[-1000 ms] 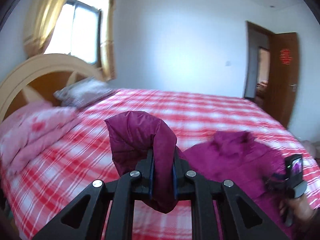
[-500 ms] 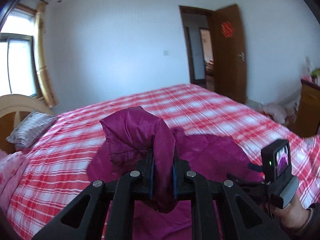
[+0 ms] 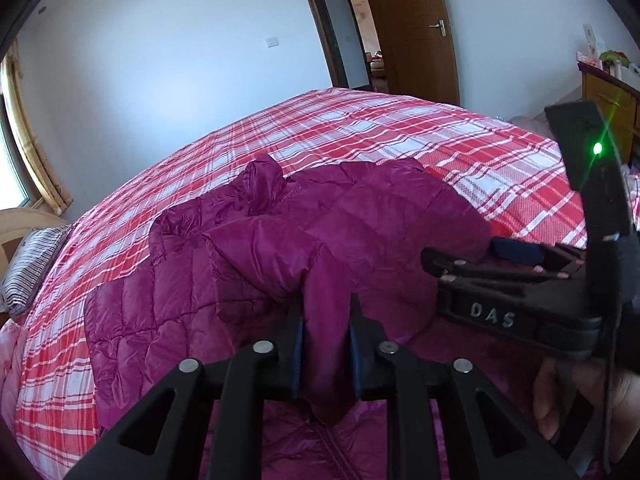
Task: Fold large clothes
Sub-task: 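Grasp the other sleeve with the left tool and lift it, then fold the held sleeve across the jacket body and release it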
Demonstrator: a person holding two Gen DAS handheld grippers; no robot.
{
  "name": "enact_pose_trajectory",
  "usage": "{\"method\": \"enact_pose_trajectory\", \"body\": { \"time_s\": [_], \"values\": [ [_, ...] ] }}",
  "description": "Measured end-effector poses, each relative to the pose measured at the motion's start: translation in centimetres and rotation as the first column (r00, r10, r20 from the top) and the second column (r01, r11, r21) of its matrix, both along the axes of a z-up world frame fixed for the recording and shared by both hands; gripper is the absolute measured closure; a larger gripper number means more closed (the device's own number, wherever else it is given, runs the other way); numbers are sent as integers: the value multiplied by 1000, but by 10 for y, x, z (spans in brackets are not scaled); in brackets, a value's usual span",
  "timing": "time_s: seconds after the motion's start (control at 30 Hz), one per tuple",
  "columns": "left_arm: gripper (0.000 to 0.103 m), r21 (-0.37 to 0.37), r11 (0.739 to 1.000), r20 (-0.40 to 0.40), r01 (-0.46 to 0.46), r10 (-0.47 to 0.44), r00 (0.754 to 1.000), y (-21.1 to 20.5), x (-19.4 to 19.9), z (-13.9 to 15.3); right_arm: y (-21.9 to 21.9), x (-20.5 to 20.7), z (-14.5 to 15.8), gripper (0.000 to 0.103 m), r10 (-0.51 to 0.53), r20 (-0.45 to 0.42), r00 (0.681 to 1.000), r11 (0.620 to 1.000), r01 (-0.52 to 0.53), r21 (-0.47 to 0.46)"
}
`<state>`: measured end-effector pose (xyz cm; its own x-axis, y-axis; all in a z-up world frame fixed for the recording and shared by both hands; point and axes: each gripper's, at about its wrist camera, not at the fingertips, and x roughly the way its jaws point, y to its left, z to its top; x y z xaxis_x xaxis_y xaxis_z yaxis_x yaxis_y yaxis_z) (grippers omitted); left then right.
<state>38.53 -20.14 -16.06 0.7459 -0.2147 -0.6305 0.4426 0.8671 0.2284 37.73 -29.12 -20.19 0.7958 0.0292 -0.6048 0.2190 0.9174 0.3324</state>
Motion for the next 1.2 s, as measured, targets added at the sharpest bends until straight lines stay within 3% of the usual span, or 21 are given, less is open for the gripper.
{"method": "enact_pose_trajectory", "body": {
  "time_s": [0.03,0.1,0.17,0.23,0.3,0.4,0.43,0.57,0.6,0.63,0.73,0.8,0.87,0.93,1.0,1.07,1.2],
  "values": [
    [69,-14,1000,15,16,-15,1000,0,-7,4,0,0,0,21,1,-1,1000,1000,-1,5],
    [29,-32,999,87,40,-38,996,1,-18,18,-4,-1,-3,21,-5,2,1000,1000,5,21],
    [11,-38,998,181,42,-35,983,4,-32,34,-6,-2,-3,21,-11,6,1000,999,10,31],
    [11,-52,997,229,51,-38,973,16,-41,47,-8,-4,-3,21,-12,10,1000,999,12,34],
    [11,-22,1000,242,-7,12,970,34,-33,48,-8,-4,-4,21,-16,13,1000,999,15,40],
    [11,42,981,240,-191,176,955,83,5,31,-10,-5,-4,21,-21,19,1000,998,20,52],
    [11,69,963,239,-260,237,942,97,19,23,-10,-5,-4,21,-22,19,1000,998,21,52],
    [11,204,844,186,-496,464,866,161,79,-25,-7,-4,-4,20,-19,14,1000,999,19,39],
    [11,219,822,171,-526,498,850,172,88,-36,-7,-4,-4,20,-18,14,1000,999,18,37],
    [11,206,817,147,-538,518,843,180,92,-43,-7,-4,-4,20,-16,14,1000,999,16,37],
    [11,133,827,70,-545,541,838,198,90,-50,-8,-5,-4,20,-18,19,1000,999,17,39],
    [11,139,829,85,-542,535,840,195,86,-47,-10,-10,0,20,-30,44,999,999,29,39],
    [11,124,840,108,-528,517,849,191,80,-35,-7,-18,14,20,-65,79,995,997,67,-22],
    [11,58,857,147,-511,499,854,186,72,-20,5,-29,38,20,-58,139,989,993,71,-94],
    [11,-3,863,150,-505,500,853,188,72,-2,27,-31,63,20,10,172,985,992,12,-126],
    [11,-36,873,106,-486,487,867,183,80,1,56,-19,76,25,115,143,983,982,-91,-168],
    [11,2,888,3,-460,460,888,168,103,-23,107,19,68,30,291,59,955,938,-273,-213]
  ]
}}
